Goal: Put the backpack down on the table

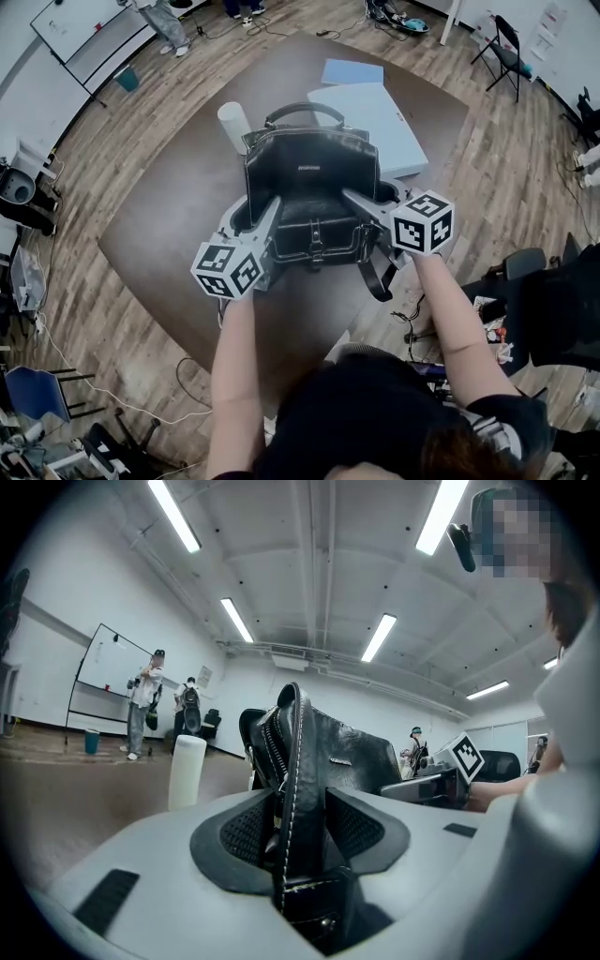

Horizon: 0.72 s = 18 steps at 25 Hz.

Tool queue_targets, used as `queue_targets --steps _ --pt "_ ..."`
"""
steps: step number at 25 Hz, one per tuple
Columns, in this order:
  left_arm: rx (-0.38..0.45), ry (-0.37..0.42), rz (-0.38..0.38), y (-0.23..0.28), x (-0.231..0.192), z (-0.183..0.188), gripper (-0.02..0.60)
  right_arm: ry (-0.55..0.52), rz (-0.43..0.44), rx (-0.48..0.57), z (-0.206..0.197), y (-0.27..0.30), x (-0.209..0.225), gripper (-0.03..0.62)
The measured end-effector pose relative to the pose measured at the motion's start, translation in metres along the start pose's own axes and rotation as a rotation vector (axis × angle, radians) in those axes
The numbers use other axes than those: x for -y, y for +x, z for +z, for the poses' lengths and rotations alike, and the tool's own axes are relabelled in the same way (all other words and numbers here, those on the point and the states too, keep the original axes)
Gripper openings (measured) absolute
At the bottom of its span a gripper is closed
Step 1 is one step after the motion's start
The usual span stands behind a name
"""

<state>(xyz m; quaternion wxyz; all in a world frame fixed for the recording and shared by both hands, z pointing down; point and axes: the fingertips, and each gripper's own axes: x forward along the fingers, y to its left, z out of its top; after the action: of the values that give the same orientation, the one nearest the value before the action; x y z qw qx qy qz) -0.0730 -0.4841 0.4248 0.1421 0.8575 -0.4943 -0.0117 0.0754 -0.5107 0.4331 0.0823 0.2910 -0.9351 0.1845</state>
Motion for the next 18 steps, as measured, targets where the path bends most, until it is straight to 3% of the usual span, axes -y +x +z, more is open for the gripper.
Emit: queue_targets --steps 5,18 --pt "-0.019 0.023 0.007 -0.009 0.0 -0.004 0.249 0.009 -0.049 0.004 -0.002 -0.01 -0.001 0.219" --pt "0.02 0.054 0.007 -0.057 0.01 0.009 0.253 0.023 -0.204 0.063 0.0 -0.058 -0.006 0.219"
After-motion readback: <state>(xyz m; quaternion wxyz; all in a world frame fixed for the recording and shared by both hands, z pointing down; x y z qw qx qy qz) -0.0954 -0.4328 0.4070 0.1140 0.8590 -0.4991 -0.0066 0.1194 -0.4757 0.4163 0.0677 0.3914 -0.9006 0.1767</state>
